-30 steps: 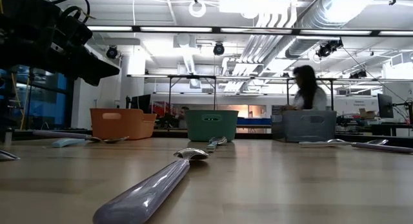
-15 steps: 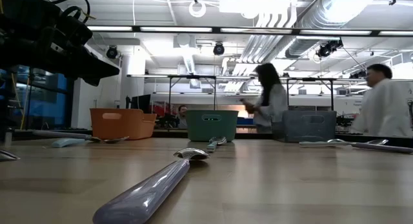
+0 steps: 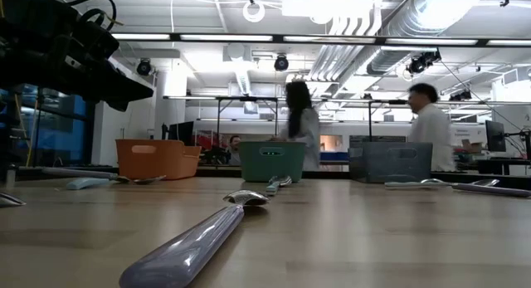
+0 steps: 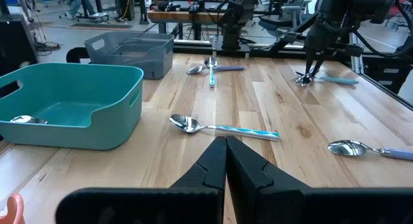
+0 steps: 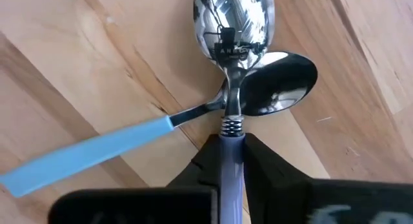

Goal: Sort silverware by color (type)
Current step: Put the purple spoon into the orange bin

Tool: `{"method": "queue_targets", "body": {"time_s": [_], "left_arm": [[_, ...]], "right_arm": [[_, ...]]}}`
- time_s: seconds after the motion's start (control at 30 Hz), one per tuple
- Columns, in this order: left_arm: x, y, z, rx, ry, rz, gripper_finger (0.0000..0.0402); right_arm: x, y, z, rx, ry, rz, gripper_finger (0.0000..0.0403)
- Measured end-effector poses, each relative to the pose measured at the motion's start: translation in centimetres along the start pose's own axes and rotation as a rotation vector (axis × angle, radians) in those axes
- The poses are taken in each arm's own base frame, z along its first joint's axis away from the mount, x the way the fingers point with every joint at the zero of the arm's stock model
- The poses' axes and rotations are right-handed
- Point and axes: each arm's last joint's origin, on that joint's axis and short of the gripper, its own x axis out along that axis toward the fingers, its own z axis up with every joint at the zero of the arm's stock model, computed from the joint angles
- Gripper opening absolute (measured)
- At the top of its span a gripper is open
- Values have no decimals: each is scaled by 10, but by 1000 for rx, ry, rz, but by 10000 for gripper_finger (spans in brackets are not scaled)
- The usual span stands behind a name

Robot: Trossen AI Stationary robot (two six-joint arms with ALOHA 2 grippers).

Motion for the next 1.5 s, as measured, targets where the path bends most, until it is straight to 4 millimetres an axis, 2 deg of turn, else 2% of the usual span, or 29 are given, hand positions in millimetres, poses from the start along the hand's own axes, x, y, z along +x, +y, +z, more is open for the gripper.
{"method": "queue_targets", "body": {"time_s": [0.23,0.37,0.5,0.67,0.83,1.13,1.3,1.5], "left_arm": [[0,0,0,1,-1,0,1],[0,0,0,8,-1,0,1],[0,0,1,10,-10,0,1],[0,0,5,16,-47,1,1],[0,0,5,15,-53,1,1],[1,-8,6,41,-55,-72,1],[2,-14,9,74,-88,-118,1],[2,-19,11,80,-114,-150,1]], "right_arm": [[-5,1,0,-4,25,-25,21],[-21,3,0,-12,16,-33,9],[-37,0,5,-40,-80,-33,6],[-48,-4,23,-96,-239,4,5],[-50,-5,58,-218,-394,-29,5],[-53,-4,142,-464,-660,48,5],[-43,-20,183,-542,-844,58,5],[-36,-50,219,-570,-1113,140,5]]}}
